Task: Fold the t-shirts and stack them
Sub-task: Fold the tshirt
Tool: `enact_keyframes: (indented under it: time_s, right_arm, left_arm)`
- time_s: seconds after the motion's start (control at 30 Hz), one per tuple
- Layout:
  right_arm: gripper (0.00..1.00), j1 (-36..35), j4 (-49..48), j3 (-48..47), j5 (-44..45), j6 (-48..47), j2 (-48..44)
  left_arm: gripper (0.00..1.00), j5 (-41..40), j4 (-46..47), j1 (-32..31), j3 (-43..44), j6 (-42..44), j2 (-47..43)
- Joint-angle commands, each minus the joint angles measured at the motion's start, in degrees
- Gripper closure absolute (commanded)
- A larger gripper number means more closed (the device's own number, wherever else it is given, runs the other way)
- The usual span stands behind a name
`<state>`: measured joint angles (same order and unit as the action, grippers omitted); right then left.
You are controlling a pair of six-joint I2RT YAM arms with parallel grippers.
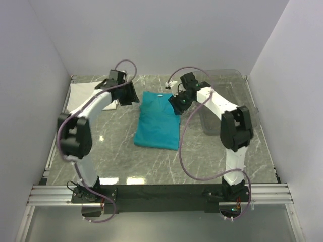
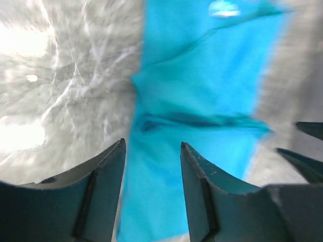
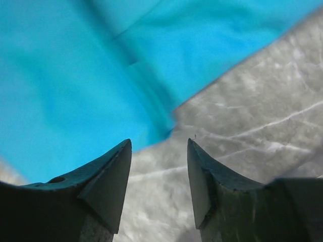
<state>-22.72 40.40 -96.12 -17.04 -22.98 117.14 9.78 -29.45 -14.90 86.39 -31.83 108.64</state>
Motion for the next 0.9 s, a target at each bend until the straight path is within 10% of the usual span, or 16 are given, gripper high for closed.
enact_keyframes:
  time_s: [0.0, 0.2, 0.4, 0.87]
  right_arm:
    - [0.44, 0.4, 2.7, 5.4, -11.8, -14.3, -12.8]
    - [0.37, -3.1, 9.4, 29.7, -26.0, -47.0, -27.5]
    - [0.37, -13.6, -7.2, 40.9, -12.7, -32.2, -29.4]
    - [0.39, -16.2, -14.3, 40.7, -4.8, -22.4, -23.0]
  left_arm:
    - [0.47, 0.6, -2.4, 0.0, -5.2, 3.2, -12.2]
    - [0.43, 6.1, -7.4, -3.9, -28.8, 0.1, -25.9]
    - [0.43, 7.5, -1.8, -7.9, -44.0, -8.1, -33.1]
    - [0.43, 4.9, 4.0, -8.0, -40.1, -10.4, -24.0]
